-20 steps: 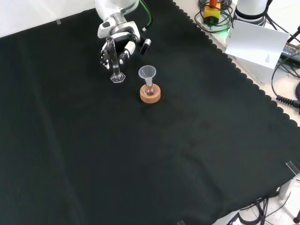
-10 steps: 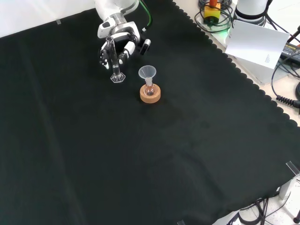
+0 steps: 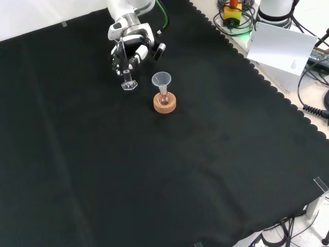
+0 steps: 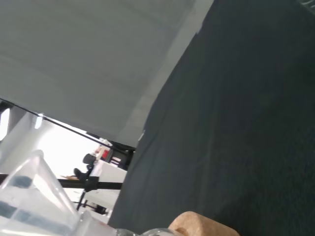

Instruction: Pick up the graduated cylinder.

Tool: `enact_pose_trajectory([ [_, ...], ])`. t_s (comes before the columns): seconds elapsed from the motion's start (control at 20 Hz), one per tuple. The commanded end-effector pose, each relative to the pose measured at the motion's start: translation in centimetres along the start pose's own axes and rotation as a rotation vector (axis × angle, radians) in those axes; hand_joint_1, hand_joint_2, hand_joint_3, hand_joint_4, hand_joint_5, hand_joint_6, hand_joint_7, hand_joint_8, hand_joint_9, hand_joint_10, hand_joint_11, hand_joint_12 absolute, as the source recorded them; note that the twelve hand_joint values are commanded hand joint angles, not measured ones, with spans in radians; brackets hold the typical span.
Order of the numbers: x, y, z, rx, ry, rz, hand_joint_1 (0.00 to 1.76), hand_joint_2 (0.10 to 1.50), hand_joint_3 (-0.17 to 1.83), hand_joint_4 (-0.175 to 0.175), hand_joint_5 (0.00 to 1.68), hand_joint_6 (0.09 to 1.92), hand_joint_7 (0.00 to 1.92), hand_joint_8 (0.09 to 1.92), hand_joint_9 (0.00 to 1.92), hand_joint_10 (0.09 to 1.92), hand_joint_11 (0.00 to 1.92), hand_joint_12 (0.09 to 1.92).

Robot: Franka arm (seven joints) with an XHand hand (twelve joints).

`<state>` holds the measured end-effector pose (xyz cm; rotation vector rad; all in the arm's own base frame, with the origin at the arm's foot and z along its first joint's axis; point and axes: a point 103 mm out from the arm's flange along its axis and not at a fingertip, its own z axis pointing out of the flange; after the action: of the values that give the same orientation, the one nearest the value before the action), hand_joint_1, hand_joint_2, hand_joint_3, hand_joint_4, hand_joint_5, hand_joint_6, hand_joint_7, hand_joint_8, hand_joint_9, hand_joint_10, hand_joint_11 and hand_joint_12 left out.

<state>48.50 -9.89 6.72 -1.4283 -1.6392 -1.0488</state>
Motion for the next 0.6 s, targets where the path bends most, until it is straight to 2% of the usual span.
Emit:
enact_pose_trajectory([
  [0.05,1.3,0.5,-0.5,0.015,-0.132,-0.006,1.20,1.23,-0.02,-0.053,0.79,0.81,0.79,0.77,1.15,0.31,1.02,0.94],
  [0.35,3.3,1.2,-1.5,0.129,-0.335,-0.048,1.24,1.24,-0.06,-0.057,0.81,0.74,0.85,0.76,1.25,0.22,1.12,0.86],
  [0.55,4.7,1.5,-2.4,0.164,-0.437,-0.064,1.26,1.26,-0.11,-0.058,0.86,0.71,0.90,0.72,1.30,0.17,1.16,0.83],
  [0.6,5.0,1.5,-2.7,0.174,-0.463,-0.069,1.21,1.25,-0.08,-0.100,0.85,0.89,0.92,0.71,1.32,0.17,1.17,0.83],
])
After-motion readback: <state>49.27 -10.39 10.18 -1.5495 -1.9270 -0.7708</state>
